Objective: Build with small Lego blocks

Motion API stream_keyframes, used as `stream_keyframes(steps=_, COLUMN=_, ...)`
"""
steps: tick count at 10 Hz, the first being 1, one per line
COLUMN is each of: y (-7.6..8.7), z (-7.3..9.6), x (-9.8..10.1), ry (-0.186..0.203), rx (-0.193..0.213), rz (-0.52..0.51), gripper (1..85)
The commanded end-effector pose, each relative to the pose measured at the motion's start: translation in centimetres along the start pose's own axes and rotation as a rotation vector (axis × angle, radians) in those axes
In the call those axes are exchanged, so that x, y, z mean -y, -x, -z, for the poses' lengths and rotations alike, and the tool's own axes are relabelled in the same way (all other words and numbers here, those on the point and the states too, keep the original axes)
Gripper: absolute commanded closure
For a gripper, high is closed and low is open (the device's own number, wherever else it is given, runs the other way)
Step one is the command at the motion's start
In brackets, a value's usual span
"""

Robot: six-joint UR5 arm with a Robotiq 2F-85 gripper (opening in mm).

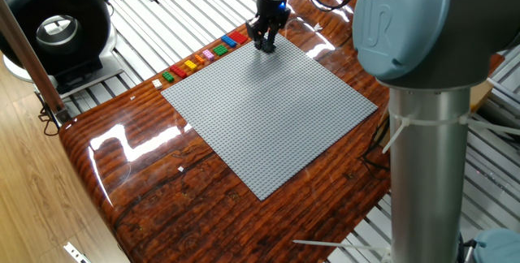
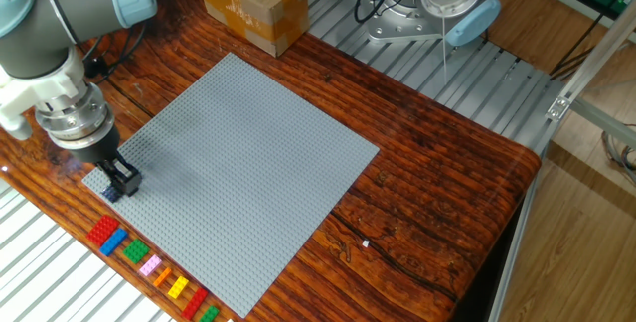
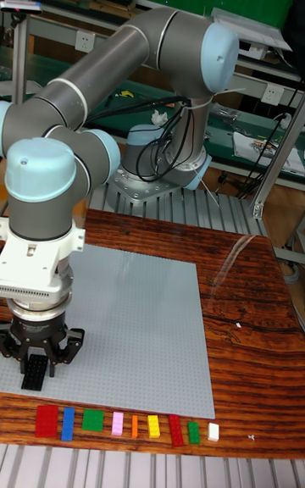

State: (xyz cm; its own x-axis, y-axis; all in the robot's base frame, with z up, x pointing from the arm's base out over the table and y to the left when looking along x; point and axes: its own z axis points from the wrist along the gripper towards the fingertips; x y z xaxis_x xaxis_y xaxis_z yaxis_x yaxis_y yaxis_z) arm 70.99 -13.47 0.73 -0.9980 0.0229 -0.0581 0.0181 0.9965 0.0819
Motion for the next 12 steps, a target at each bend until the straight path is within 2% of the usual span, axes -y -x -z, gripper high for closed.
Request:
stream_keyframes(steps=1, y=0.6, z=0.5, x=0.0, ry=0.0, rx=0.0, rz=-0.019, gripper=40.7)
stream_keyframes(steps=6, y=1.0, z=0.7, x=-0.8, ry=0.018, rx=0.002, rz=-0.049, gripper=42.0)
stream_keyframes(steps=9, y=1.0, z=0.8, x=-0.6, ry=0.012, rx=0.001, rz=-0.046, gripper=42.3)
stream_keyframes(steps=11, y=1.1, z=0.8, x=0.0, ry=-0.009, rx=-0.001, rz=-0.063, gripper=49.0)
stream_keyframes(steps=12, y=1.2, z=0.9, x=0.3, ry=-0.022, rx=0.002, rz=-0.081, gripper=57.7)
